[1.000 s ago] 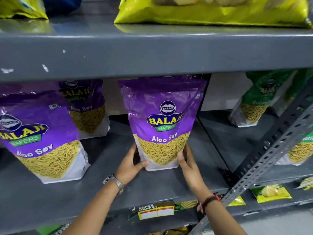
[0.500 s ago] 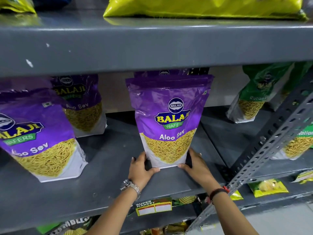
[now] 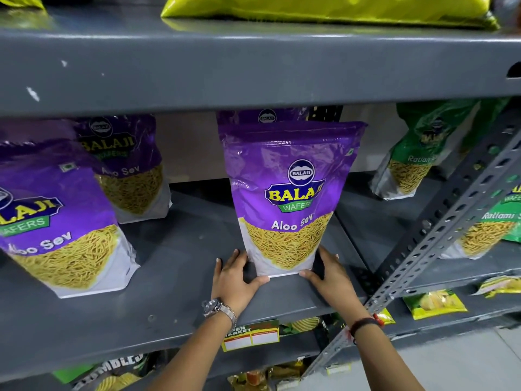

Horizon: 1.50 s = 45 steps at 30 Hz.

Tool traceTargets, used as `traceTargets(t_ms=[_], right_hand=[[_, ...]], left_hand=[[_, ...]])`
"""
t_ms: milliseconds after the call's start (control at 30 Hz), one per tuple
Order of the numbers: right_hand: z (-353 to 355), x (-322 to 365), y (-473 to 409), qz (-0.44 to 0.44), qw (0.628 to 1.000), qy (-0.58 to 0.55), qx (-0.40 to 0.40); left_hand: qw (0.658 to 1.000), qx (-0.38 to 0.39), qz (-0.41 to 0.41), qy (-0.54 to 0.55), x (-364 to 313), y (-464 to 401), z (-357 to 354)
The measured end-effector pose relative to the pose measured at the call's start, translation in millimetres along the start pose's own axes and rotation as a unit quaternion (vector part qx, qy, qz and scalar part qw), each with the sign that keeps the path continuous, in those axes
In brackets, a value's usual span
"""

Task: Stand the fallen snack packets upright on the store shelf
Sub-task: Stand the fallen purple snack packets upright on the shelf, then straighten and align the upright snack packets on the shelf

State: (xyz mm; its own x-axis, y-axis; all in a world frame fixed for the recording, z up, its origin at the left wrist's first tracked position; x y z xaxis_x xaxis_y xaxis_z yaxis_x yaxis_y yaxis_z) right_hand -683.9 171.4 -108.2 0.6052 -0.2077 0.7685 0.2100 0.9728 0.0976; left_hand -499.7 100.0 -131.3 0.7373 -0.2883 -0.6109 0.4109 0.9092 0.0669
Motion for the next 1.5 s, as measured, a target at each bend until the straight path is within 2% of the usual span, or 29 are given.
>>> traceTargets(t_ms=[167, 200, 267, 333, 367, 433, 567, 700, 767, 833, 900, 967, 1100, 1200, 1333, 1500], right_hand=[[-4.9, -4.9, -0.2, -0.028, 1.000, 0.006, -0.009], [-7.2, -4.8, 2.8, -0.041, 0.999, -0.001, -0.035], [-15.0, 2.4, 14.3, -0.062, 0.986, -0.051, -0.143], [-30.6, 17.4, 29.7, -0.034, 0.964, -0.098, -0.243], [-43.0, 27.7, 36.2, -0.007, 0.962, -0.099, -0.255], [-72.2, 47.5, 42.3, 0.044, 0.975, -0.096, -0.194], [-132.0, 87.0, 19.7, 0.072, 0.994, -0.074, 0.016], [-175.2, 132.0, -12.0, 0.089, 0.989, -0.056, 0.103], [-195.2, 151.6, -25.9, 0.086, 0.984, -0.041, 0.150], [-213.1, 170.5, -38.7, 0.089, 0.979, -0.039, 0.179], [-225.2, 184.0, -49.4, 0.108, 0.977, -0.060, 0.174], [-232.0, 191.8, -53.3, 0.118, 0.979, -0.053, 0.159], [-230.9, 188.4, -45.3, 0.092, 0.984, -0.059, 0.140], [-220.0, 173.4, -34.0, 0.085, 0.986, -0.049, 0.136], [-210.0, 161.0, -19.9, 0.075, 0.991, -0.021, 0.109], [-211.1, 162.6, -10.1, 0.070, 0.996, -0.003, 0.052]], left_hand=[[1.000, 0.009, -0.011, 0.011, -1.6, 2.9, 4.1], [0.999, 0.011, -0.017, 0.038, -1.4, 4.7, 5.6], [0.992, 0.007, -0.026, 0.120, 3.1, 12.7, 12.2], [0.985, -0.026, -0.033, 0.170, 16.6, 25.1, 24.1], [0.983, -0.057, -0.038, 0.170, 27.7, 33.1, 32.7], [0.978, -0.132, -0.031, 0.157, 53.4, 50.0, 53.3], [0.938, -0.273, 0.065, 0.201, 115.7, 81.3, 103.1], [0.913, -0.344, 0.135, 0.171, 174.9, 107.7, 146.9], [0.923, -0.294, 0.155, 0.196, 198.1, 109.0, 167.0], [0.955, -0.182, 0.137, 0.193, 221.3, 101.0, 183.0], [0.974, -0.100, 0.112, 0.168, 236.3, 87.7, 192.1], [0.985, -0.061, 0.099, 0.128, 237.6, 77.6, 191.3], [0.986, -0.076, 0.114, 0.095, 223.7, 72.0, 183.1], [0.987, -0.091, 0.099, 0.092, 215.0, 76.6, 171.2], [0.990, -0.108, 0.080, 0.035, 209.1, 80.3, 157.0], [0.992, -0.085, 0.088, 0.021, 215.5, 77.0, 155.5]])
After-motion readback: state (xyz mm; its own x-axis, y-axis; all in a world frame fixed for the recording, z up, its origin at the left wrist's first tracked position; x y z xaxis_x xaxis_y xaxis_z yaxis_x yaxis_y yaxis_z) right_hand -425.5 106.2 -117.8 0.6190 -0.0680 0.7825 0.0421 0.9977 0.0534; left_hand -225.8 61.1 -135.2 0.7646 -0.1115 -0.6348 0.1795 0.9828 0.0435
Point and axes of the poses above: each hand's wrist, its own y-axis away from the middle knuckle, its own z-axis out of the back of the hand, x = y × z, the point moved 1 cm from there along -y, towards the middle knuckle, and after that the axes turned 10 degrees about x, right-handed, at the moved point
